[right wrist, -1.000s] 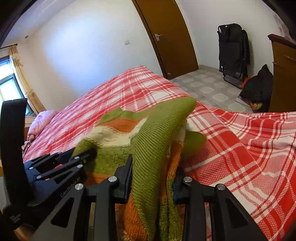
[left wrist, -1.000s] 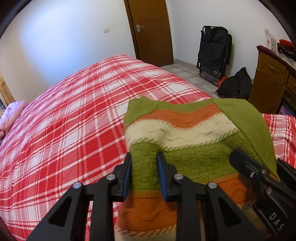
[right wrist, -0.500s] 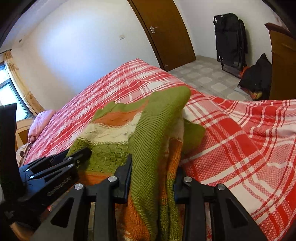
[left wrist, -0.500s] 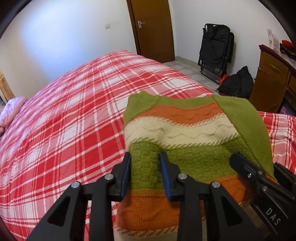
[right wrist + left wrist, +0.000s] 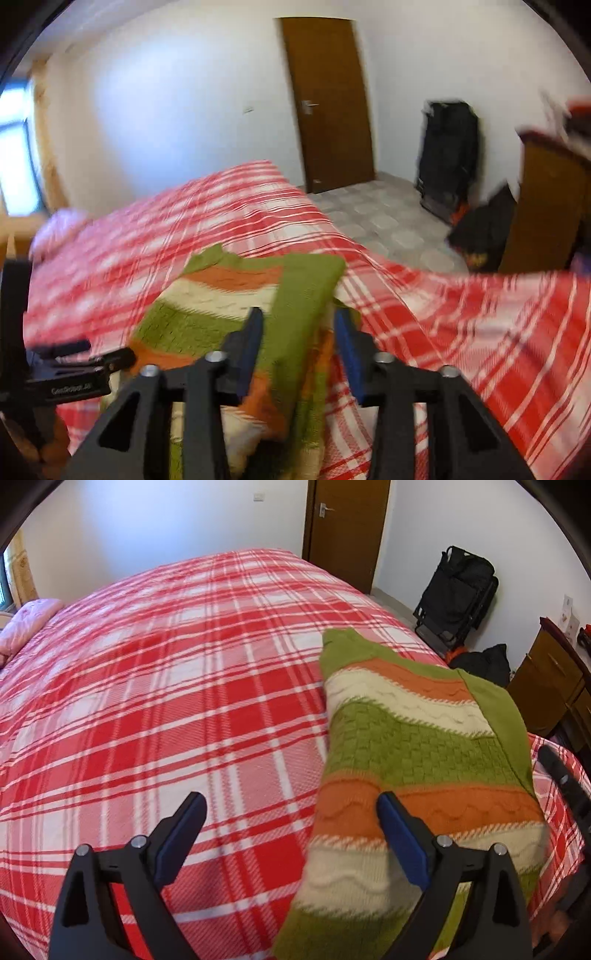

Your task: Fold small clothes

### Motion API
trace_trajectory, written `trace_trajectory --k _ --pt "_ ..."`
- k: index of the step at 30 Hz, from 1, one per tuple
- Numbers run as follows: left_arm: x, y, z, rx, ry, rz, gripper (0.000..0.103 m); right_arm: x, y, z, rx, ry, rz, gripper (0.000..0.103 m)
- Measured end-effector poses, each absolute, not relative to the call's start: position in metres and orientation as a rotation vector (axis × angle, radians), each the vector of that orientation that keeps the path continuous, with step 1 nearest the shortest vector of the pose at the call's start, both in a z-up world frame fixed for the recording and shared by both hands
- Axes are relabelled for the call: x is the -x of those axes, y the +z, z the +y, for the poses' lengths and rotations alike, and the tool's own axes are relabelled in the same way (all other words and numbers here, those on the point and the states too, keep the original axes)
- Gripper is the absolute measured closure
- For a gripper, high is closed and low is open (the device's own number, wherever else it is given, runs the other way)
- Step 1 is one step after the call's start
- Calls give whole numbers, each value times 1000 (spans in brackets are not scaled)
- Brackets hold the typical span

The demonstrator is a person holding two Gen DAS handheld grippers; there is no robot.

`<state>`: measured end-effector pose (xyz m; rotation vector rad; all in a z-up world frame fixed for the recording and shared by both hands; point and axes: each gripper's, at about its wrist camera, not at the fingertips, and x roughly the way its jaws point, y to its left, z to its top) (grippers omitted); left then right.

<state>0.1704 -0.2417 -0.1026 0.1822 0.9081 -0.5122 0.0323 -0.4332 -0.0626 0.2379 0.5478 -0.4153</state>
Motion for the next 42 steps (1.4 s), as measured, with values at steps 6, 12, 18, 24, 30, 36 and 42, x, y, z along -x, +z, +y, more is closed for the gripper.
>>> trace_trajectory --k 6,12,18,24,30,36,42 --pt "-166 -110 -254 -261 -462 892 7 -69 -98 -411 -201 -315 712 80" --pt "-173 -117 -256 -274 -431 914 0 -73 -110 -416 -272 -323 737 80" --pt "-148 -103 -247 -332 -435 841 0 -29 -92 -404 -392 -345 660 65" --pt "-121 -93 -221 -304 -461 814 1 9 -92 -382 -463 -369 644 46" --pt "-98 -90 -199 -314 -450 801 1 37 -101 -367 -502 -390 689 46" --pt "-71 -80 -182 -338 -449 752 1 60 -91 -341 -444 -405 697 46" --pt "-49 -73 -171 -322 -468 736 1 84 -77 -323 -381 -440 684 46"
